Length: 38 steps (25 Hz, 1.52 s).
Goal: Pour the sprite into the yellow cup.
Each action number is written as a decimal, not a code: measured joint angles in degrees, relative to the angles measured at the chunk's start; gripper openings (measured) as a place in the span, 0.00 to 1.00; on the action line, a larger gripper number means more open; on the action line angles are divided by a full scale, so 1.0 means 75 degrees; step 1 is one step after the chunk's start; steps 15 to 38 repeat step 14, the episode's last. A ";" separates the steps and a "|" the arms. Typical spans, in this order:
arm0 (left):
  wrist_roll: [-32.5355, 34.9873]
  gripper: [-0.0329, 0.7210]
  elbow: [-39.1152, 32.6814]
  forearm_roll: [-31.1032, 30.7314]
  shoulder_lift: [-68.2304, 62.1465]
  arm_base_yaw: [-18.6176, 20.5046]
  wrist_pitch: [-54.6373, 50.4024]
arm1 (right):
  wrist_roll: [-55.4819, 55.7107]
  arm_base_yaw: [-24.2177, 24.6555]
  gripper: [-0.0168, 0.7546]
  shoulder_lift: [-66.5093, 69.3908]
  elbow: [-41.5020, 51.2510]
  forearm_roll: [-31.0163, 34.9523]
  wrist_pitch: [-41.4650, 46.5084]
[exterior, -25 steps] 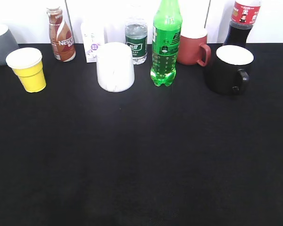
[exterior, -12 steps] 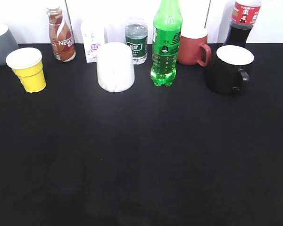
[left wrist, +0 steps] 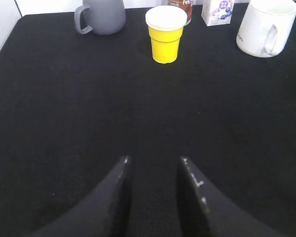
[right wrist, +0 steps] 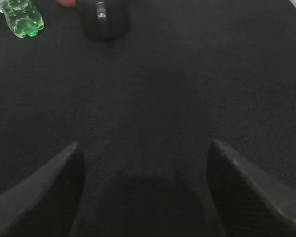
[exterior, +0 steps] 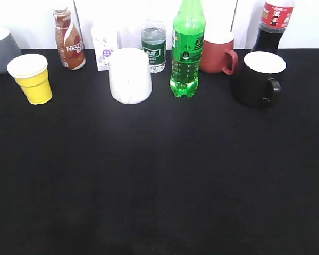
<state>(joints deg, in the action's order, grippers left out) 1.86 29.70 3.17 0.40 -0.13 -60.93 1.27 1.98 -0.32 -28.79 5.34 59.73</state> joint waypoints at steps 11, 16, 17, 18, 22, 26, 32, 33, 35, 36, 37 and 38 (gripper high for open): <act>0.0000 0.36 0.0000 0.0000 0.0000 0.0000 0.0000 | -0.0009 0.0000 0.78 0.0000 0.0000 0.0007 0.0000; 0.0000 0.36 0.0000 0.0000 0.0000 0.0000 0.0005 | -0.0018 0.0000 0.78 0.0000 0.0000 0.0007 0.0000; 0.0000 0.36 0.0000 0.0000 0.0000 0.0000 0.0005 | -0.0018 0.0000 0.78 0.0000 0.0000 0.0007 0.0000; 0.0000 0.36 0.0000 0.0000 0.0000 0.0000 0.0005 | -0.0018 0.0000 0.78 0.0000 0.0000 0.0007 0.0000; 0.0000 0.36 0.0000 0.0000 0.0000 0.0000 0.0005 | -0.0018 0.0000 0.78 0.0000 0.0000 0.0007 0.0000; 0.0000 0.36 0.0000 0.0000 0.0000 0.0000 0.0005 | -0.0018 0.0000 0.78 0.0000 0.0000 0.0007 0.0000; 0.0000 0.36 0.0000 0.0000 0.0000 0.0000 0.0005 | -0.0018 0.0000 0.78 0.0000 0.0000 0.0007 0.0000; 0.0000 0.36 0.0000 0.0000 0.0000 0.0000 0.0005 | -0.0018 0.0000 0.78 0.0000 0.0000 0.0007 0.0000; 0.0000 0.36 0.0000 0.0000 0.0000 0.0000 0.0005 | -0.0018 0.0000 0.78 0.0000 0.0000 0.0007 0.0000; 0.0000 0.36 0.0000 0.0000 0.0000 0.0000 0.0005 | -0.0018 0.0000 0.78 0.0000 0.0000 0.0007 0.0000; 0.0000 0.36 0.0000 0.0000 0.0000 0.0000 0.0005 | -0.0018 0.0000 0.78 0.0000 0.0000 0.0007 0.0000; 0.0000 0.36 0.0000 0.0000 0.0000 0.0000 0.0005 | -0.0018 0.0000 0.78 0.0000 0.0000 0.0007 0.0000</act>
